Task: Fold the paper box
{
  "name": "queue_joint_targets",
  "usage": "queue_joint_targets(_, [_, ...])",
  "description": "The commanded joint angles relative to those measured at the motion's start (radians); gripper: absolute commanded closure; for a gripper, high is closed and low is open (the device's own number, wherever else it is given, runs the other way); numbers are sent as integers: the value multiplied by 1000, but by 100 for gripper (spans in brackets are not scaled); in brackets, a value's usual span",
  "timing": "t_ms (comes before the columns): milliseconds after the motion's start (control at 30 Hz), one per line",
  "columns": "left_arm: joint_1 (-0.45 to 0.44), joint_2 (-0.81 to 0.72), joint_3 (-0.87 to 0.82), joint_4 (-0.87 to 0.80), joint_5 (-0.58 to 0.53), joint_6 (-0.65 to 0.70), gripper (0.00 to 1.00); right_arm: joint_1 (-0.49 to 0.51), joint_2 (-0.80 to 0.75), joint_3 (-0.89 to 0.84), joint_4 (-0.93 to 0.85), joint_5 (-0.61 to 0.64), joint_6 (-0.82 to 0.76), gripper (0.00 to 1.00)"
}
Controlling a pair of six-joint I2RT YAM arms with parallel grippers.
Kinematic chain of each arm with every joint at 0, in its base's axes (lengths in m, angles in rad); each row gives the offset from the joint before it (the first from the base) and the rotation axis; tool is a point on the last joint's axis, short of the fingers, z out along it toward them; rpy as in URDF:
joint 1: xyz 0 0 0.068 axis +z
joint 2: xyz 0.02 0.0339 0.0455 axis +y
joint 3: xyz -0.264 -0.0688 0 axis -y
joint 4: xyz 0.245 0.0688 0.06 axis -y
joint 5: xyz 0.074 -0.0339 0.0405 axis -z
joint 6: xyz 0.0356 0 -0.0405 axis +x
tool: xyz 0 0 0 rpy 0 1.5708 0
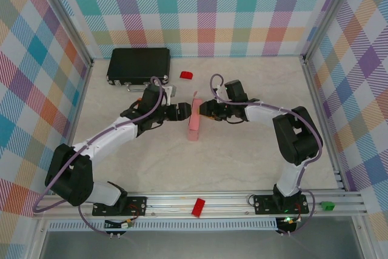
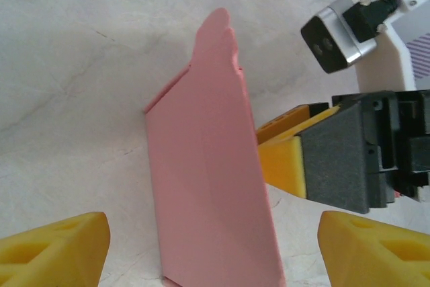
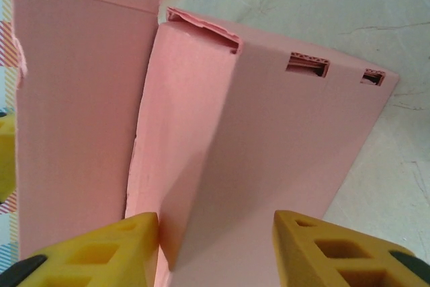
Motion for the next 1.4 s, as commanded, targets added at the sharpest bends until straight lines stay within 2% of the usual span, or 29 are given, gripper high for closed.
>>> queue_joint_targets(0, [-19, 8, 50, -62, 10, 49, 19, 11, 26, -1, -46, 57, 4, 53])
queue_joint_targets(267, [-45, 69, 118, -121, -5, 82, 19, 14, -10, -3, -63, 81, -2, 53])
queue_joint_targets(500, [-69, 116, 173, -174, -53, 83, 12, 14, -102, 11, -86, 127, -5, 47])
queue_joint_targets(633, [-78, 139, 199, -186, -74, 81, 10, 5, -143, 6, -97, 158, -5, 47])
queue_joint_targets(800, [-102, 207, 286, -271, -123, 109, 7, -37, -224, -23, -166, 254, -32, 46])
queue_joint_targets(1067, [-157, 398, 476, -449, -288, 150, 2, -166, -357, -168, -192, 266, -47, 45])
queue_joint_targets(1233, [-188, 485, 553, -510, -367, 177, 5, -228, -417, -231, -210, 252, -62, 44])
queue_joint_targets(1333, [-201, 513, 575, -531, -377, 209, 12, -254, -435, -253, -216, 246, -68, 44])
queue_joint_targets(1367, [-207, 521, 582, -539, -379, 225, 18, -262, -439, -259, -216, 243, -68, 44])
